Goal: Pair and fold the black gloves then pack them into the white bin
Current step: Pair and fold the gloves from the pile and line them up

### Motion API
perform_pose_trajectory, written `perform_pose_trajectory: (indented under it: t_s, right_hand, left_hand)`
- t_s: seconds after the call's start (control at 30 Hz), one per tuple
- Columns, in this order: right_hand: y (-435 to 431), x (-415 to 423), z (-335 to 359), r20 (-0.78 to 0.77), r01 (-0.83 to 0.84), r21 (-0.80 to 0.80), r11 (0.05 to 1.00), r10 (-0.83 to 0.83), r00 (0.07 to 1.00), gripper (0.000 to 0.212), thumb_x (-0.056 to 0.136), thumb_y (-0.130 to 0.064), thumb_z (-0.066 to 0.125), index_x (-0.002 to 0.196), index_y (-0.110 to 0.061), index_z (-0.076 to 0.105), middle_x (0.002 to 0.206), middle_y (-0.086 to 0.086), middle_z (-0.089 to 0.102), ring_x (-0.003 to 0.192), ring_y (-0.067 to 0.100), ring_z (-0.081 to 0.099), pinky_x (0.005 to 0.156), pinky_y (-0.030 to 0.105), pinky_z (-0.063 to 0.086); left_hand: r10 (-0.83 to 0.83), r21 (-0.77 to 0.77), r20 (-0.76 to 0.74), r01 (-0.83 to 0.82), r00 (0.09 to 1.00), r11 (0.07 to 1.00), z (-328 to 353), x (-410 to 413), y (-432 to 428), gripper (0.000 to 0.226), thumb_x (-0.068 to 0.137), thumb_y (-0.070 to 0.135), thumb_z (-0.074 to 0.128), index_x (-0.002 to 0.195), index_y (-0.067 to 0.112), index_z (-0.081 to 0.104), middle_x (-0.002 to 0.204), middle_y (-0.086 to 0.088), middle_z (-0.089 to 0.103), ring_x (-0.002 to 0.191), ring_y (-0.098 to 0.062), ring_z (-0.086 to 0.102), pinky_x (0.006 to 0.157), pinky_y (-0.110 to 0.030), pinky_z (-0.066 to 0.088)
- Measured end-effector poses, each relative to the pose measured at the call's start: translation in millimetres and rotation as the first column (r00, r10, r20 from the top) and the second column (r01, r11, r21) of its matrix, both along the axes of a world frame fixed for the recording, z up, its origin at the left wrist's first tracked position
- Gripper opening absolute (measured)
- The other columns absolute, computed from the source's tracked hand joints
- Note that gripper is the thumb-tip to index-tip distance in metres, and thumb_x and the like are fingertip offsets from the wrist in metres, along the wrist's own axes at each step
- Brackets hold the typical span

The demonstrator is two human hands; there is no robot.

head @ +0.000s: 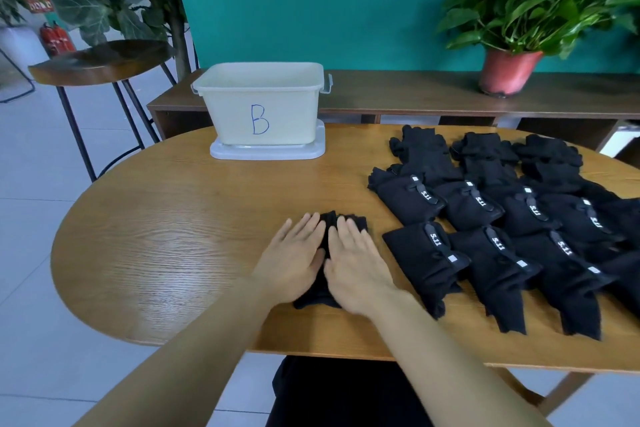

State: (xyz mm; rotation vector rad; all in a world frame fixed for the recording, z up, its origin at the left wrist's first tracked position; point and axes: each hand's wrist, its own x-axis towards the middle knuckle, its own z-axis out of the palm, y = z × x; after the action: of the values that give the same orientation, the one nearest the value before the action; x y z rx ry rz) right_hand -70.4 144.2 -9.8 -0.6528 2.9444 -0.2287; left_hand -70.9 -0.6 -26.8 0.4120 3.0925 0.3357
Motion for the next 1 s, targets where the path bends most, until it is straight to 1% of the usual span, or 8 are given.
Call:
perform_pose_trajectory:
  t_s: [0.07, 0.17, 0.43, 0.57, 0.67, 0.73, 0.87, 1.0]
  right_hand:
    - [-0.5, 1.2, -11.5, 0.055, 0.023, 0.022, 0.999, -0.024, 0.998, 0.06, 0.107, -0.033, 0.014, 0.154, -0.009, -0.013, 0.16, 0.007, -0.024, 0.147, 0.018, -0.023, 0.122, 0.037, -0.01]
    - [2.1, 0.2, -16.2, 0.063, 0.052, 0.043, 0.998, -0.055, 0.996, 0.062, 0.106, -0.037, 0.013, 0.153, -0.011, -0.017, 0.159, 0.007, -0.028, 0.146, 0.018, -0.027, 0.121, 0.038, -0.012]
    - [1.7, 0.5, -15.8, 0.089, 0.116, 0.016, 0.993, -0.117, 0.989, 0.065, 0.104, -0.041, 0.014, 0.153, -0.012, -0.018, 0.158, 0.007, -0.029, 0.146, 0.019, -0.027, 0.121, 0.039, -0.012]
    - [2.9, 0.4, -14.0, 0.094, 0.107, 0.017, 0.994, -0.108, 0.99, 0.064, 0.104, -0.04, 0.014, 0.153, -0.013, -0.016, 0.159, 0.007, -0.027, 0.147, 0.019, -0.025, 0.121, 0.04, -0.012]
    - [6.8, -1.2, -10.1, 0.123, 0.091, -0.031, 0.995, -0.086, 0.989, 0.06, 0.106, -0.041, 0.012, 0.155, -0.015, -0.011, 0.161, 0.006, -0.024, 0.147, 0.018, -0.023, 0.121, 0.04, -0.013]
    - [11.1, 0.2, -5.9, 0.111, 0.077, -0.133, 0.988, -0.062, 0.992, 0.058, 0.106, -0.042, 0.01, 0.157, -0.016, -0.001, 0.163, 0.005, -0.015, 0.149, 0.015, -0.019, 0.121, 0.038, -0.013]
    - [23.0, 12.1, -4.5, -0.097, -0.017, -0.375, 0.927, -0.021, 0.995, 0.065, 0.103, -0.051, 0.011, 0.153, -0.014, 0.03, 0.162, 0.005, 0.021, 0.151, 0.014, 0.008, 0.122, 0.029, -0.004]
    - [37.1, 28.5, -8.8, -0.219, -0.141, -0.329, 0.934, 0.07, 0.973, 0.075, 0.092, -0.059, 0.018, 0.144, -0.014, 0.047, 0.151, 0.005, 0.044, 0.145, 0.016, 0.03, 0.12, 0.027, 0.004]
  left_hand:
    - [-0.007, -0.043, -0.011, 0.006, 1.0, 0.999, -12.8, 4.6, -6.7, 0.083, 0.085, 0.059, -0.018, 0.157, 0.019, -0.005, 0.164, 0.005, -0.011, 0.148, -0.005, -0.016, 0.118, -0.027, -0.015]
    - [-0.029, -0.086, -0.051, 0.025, 0.998, 0.996, -20.1, 5.0, -14.4, 0.102, 0.071, 0.067, -0.039, 0.156, 0.021, -0.008, 0.163, 0.006, -0.013, 0.148, -0.004, -0.018, 0.119, -0.028, -0.016]
    - [0.138, -0.06, -0.021, -0.139, 0.99, 0.989, -18.8, 9.7, -17.8, 0.079, 0.077, 0.066, -0.026, 0.149, 0.033, -0.019, 0.163, 0.009, -0.012, 0.147, -0.006, -0.022, 0.118, -0.037, -0.021]
    - [0.262, -0.071, -0.054, -0.266, 0.963, 0.961, -20.5, 26.6, -32.8, 0.083, 0.078, 0.067, -0.027, 0.152, 0.032, -0.016, 0.164, 0.008, -0.011, 0.146, -0.007, -0.025, 0.116, -0.041, -0.024]
    - [0.27, -0.004, -0.151, -0.273, 0.951, 0.962, -12.6, 44.5, -44.8, 0.086, 0.084, 0.069, -0.02, 0.157, 0.028, -0.004, 0.164, 0.009, -0.005, 0.147, -0.005, -0.021, 0.118, -0.042, -0.021]
    - [0.174, 0.06, -0.22, -0.164, 0.96, 0.985, -2.8, 54.7, -46.9, 0.083, 0.091, 0.072, -0.008, 0.158, 0.026, 0.013, 0.163, 0.01, 0.005, 0.149, -0.002, -0.01, 0.119, -0.041, -0.018]
    - [-0.044, 0.024, -0.411, 0.06, 0.911, 0.998, 6.5, 63.0, -38.9, 0.062, 0.097, 0.065, 0.032, 0.137, 0.025, 0.057, 0.148, 0.006, 0.048, 0.143, -0.008, 0.033, 0.12, -0.043, 0.003]
    - [-0.176, -0.07, -0.371, 0.162, 0.912, 0.984, 7.7, 58.9, -35.5, 0.058, 0.083, 0.069, 0.047, 0.122, 0.03, 0.066, 0.128, 0.012, 0.065, 0.128, -0.006, 0.051, 0.115, -0.043, 0.012]
